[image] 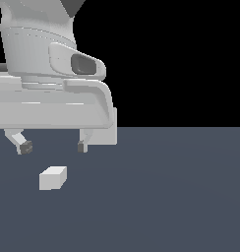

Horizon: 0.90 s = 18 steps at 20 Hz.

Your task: Plug the charger into the wall socket.

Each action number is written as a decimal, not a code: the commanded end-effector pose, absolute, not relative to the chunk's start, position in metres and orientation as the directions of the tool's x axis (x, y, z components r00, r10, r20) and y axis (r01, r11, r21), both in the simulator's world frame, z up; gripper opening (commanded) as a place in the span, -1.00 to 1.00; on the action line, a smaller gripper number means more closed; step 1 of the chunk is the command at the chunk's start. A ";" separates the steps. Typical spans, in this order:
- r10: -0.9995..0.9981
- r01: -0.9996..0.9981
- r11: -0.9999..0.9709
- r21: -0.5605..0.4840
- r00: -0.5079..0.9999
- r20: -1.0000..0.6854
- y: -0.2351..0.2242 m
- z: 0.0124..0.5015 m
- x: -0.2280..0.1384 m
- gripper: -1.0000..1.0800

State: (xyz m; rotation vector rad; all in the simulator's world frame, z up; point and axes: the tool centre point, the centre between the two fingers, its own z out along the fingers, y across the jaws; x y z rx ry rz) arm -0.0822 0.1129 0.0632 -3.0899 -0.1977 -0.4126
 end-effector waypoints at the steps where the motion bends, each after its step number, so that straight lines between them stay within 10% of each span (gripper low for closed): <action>1: 0.123 0.128 -0.992 -0.001 0.957 0.263 0.113 0.063 -0.082 0.92; 18: 0.123 0.127 -0.992 0.001 0.956 0.265 0.113 0.014 -0.083 0.92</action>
